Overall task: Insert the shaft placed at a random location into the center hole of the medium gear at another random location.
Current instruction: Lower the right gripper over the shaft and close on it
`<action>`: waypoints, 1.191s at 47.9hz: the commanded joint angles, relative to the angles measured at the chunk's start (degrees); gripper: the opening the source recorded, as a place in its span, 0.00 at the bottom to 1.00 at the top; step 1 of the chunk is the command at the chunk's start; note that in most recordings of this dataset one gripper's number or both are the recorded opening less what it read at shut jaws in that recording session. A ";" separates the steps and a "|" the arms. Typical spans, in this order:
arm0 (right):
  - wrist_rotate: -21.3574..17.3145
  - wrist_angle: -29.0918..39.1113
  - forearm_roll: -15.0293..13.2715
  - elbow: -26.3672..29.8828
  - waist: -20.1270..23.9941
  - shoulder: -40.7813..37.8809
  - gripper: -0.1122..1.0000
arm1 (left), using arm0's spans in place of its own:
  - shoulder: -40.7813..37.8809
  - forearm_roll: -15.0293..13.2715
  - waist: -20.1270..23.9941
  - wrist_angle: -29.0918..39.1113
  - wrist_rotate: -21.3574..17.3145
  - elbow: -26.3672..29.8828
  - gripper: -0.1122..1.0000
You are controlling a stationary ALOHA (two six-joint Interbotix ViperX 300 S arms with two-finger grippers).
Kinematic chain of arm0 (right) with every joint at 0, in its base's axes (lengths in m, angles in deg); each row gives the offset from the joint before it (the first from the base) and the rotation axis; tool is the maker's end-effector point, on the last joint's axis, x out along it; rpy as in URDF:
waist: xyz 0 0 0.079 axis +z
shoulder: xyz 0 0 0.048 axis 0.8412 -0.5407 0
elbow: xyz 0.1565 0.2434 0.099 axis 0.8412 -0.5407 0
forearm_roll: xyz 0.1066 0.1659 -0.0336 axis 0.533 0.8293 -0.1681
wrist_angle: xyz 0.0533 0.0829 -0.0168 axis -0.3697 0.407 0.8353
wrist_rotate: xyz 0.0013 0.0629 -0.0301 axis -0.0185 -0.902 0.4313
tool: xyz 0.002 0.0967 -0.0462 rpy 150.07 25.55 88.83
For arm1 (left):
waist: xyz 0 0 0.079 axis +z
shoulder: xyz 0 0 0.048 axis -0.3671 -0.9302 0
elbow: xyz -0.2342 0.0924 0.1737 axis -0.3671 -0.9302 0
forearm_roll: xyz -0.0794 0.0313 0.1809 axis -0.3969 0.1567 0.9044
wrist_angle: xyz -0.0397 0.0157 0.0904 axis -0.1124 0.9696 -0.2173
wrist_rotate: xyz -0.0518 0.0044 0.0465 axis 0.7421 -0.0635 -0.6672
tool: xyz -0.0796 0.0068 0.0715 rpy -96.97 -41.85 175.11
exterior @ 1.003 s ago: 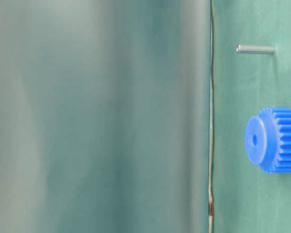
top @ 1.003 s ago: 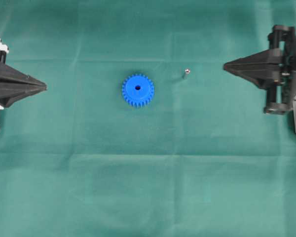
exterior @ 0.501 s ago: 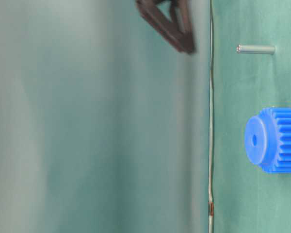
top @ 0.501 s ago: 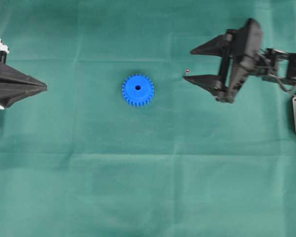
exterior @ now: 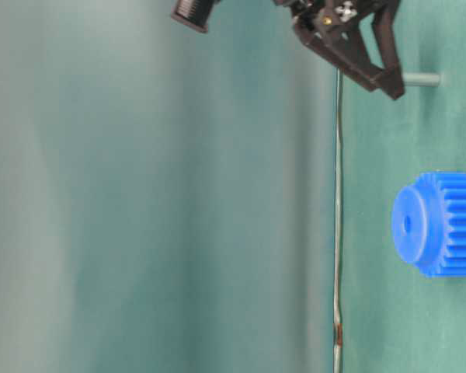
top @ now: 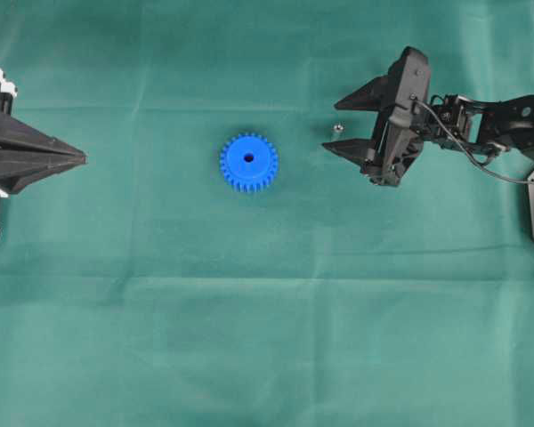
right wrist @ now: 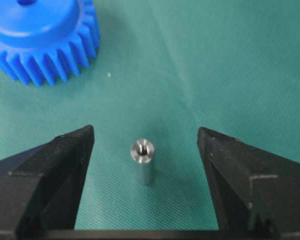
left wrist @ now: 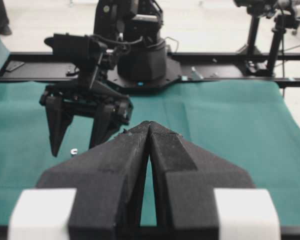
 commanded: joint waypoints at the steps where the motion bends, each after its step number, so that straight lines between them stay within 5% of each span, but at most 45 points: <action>1: 0.53 -0.97 0.35 0.70 -0.18 0.26 0.84 | -0.44 0.09 0.26 -0.09 0.00 1.49 0.10; 9: 0.53 -1.23 0.35 0.53 -0.18 0.35 0.72 | -0.44 0.18 0.26 0.00 0.00 1.41 0.10; 26: 0.53 -3.16 0.53 -0.18 -0.26 0.70 0.24 | -0.44 0.18 0.35 0.35 0.00 1.49 0.10; 57: 0.18 1.76 0.62 0.35 -0.26 6.42 0.24 | -0.35 0.18 0.70 0.88 0.00 1.49 0.10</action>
